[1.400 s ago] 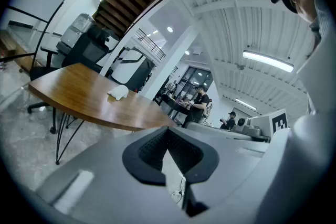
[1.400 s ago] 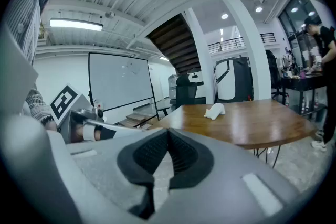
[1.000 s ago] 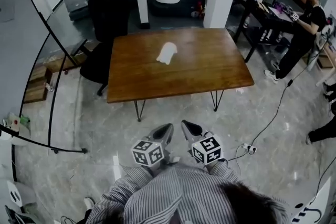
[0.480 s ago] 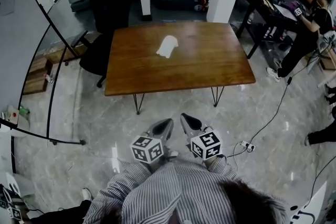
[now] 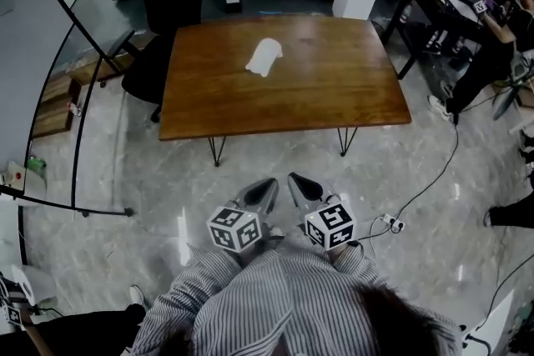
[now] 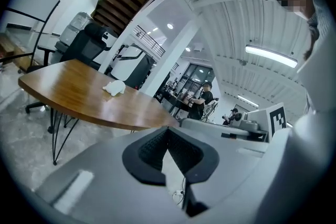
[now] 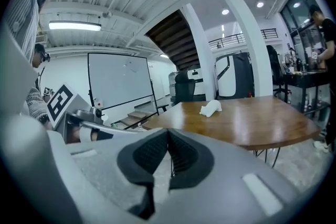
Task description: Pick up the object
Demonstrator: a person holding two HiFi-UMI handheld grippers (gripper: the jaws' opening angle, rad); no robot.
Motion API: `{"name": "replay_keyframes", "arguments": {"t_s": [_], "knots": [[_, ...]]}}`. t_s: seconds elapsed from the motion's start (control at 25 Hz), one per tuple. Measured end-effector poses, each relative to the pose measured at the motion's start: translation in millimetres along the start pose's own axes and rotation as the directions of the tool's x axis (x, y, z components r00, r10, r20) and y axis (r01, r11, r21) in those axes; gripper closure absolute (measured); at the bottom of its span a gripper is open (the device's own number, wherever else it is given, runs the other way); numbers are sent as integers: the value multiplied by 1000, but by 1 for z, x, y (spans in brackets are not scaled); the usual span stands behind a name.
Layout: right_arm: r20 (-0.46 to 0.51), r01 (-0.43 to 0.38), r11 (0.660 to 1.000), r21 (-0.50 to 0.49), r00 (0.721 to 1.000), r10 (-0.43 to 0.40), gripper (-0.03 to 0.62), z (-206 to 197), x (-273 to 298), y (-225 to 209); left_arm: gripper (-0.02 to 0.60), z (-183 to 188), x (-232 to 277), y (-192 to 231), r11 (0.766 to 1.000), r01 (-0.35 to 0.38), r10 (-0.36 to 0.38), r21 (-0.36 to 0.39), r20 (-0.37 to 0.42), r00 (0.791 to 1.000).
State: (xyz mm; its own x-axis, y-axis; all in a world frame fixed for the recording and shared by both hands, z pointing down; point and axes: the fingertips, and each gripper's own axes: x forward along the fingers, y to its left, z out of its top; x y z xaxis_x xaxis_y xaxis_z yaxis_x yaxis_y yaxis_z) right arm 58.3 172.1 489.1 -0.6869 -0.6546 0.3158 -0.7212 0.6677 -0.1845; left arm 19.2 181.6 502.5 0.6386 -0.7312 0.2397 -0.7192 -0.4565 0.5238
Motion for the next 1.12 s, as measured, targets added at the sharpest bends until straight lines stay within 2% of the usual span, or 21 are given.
{"name": "replay_keyframes", "arguments": {"t_s": [0.2,0.28,0.4,0.72,0.8,0.88,0.96,1.12], "knots": [[3,-8,1000,-1,1000,8,591,13,37,-24,589,18,33,29,1000,1,0,30,-13,1000],[4,-34,999,5,999,34,591,19,58,-31,589,29,49,44,999,16,-15,28,-17,1000],[-14,-29,1000,-1,999,29,591,31,94,-50,589,52,76,72,999,32,-32,24,-31,999],[15,46,999,22,999,-46,592,92,188,-113,589,148,130,149,998,53,-52,42,-30,998],[29,57,998,25,998,-58,592,107,211,-124,589,175,140,163,996,59,-57,70,-30,998],[36,69,997,29,997,-70,591,118,232,-132,589,198,149,176,990,62,-58,129,-35,998],[34,77,996,37,996,-78,591,124,249,-136,589,210,156,190,983,55,-47,177,-50,998],[4,73,996,51,997,-73,591,124,267,-142,589,210,171,211,988,47,-34,150,-87,996]]}}
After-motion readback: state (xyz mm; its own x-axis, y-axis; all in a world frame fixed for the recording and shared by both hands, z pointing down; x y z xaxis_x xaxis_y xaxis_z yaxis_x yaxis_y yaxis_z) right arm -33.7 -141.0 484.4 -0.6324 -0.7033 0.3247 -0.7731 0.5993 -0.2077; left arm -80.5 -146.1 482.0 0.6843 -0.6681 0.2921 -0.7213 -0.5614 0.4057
